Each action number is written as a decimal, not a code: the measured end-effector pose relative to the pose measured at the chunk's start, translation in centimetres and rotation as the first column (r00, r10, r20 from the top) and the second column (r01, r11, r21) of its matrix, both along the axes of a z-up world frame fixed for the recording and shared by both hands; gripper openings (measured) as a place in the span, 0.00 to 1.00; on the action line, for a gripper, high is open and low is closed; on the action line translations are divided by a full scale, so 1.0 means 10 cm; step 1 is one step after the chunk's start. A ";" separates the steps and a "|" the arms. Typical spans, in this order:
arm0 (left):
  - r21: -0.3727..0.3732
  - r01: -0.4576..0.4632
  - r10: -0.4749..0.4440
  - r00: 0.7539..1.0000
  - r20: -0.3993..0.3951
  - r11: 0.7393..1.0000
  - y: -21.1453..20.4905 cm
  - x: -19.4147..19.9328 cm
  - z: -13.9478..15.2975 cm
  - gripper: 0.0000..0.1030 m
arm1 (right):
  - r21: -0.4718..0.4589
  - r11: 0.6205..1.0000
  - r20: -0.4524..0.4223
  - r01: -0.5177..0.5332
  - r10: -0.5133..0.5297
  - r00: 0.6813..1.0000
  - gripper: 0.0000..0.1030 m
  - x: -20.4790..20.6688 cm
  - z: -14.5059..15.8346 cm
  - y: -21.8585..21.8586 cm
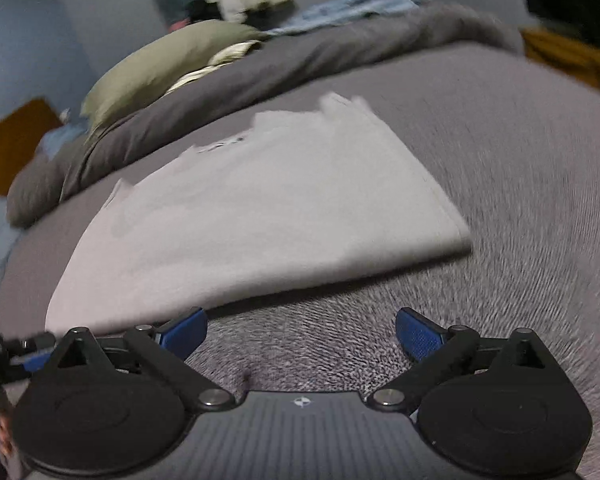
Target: Fold small clothes
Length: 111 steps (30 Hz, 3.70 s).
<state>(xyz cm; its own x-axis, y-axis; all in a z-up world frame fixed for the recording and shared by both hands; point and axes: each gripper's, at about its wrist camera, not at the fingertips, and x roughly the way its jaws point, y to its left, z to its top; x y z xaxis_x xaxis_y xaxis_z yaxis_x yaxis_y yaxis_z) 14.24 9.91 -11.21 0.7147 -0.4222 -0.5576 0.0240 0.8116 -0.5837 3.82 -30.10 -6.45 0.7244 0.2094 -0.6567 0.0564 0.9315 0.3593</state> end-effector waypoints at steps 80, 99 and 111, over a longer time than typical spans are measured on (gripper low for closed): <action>0.620 0.268 -0.407 0.909 0.090 0.737 -1.02 -1.89 0.73 0.65 | -0.336 0.932 0.228 -0.138 0.223 0.948 0.71 -1.72 0.12 0.91; 0.616 0.429 -0.507 0.860 -0.056 0.660 -0.76 -1.94 0.27 0.76 | -0.421 0.838 -0.048 -0.348 0.362 0.931 0.77 -1.62 -0.26 0.65; 0.508 0.379 -0.470 0.881 0.058 0.773 -1.05 -1.65 0.64 0.80 | 0.081 0.978 -0.103 0.192 -0.183 0.978 0.86 -2.07 0.10 0.05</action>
<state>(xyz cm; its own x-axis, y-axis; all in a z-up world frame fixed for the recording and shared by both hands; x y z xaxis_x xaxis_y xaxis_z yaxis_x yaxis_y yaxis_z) -2.30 -0.58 -4.80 0.6277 -0.4246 -0.6524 0.4942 0.8649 -0.0875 -16.92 -29.57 -5.49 0.6920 0.1373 -0.7087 0.2646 0.8652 0.4260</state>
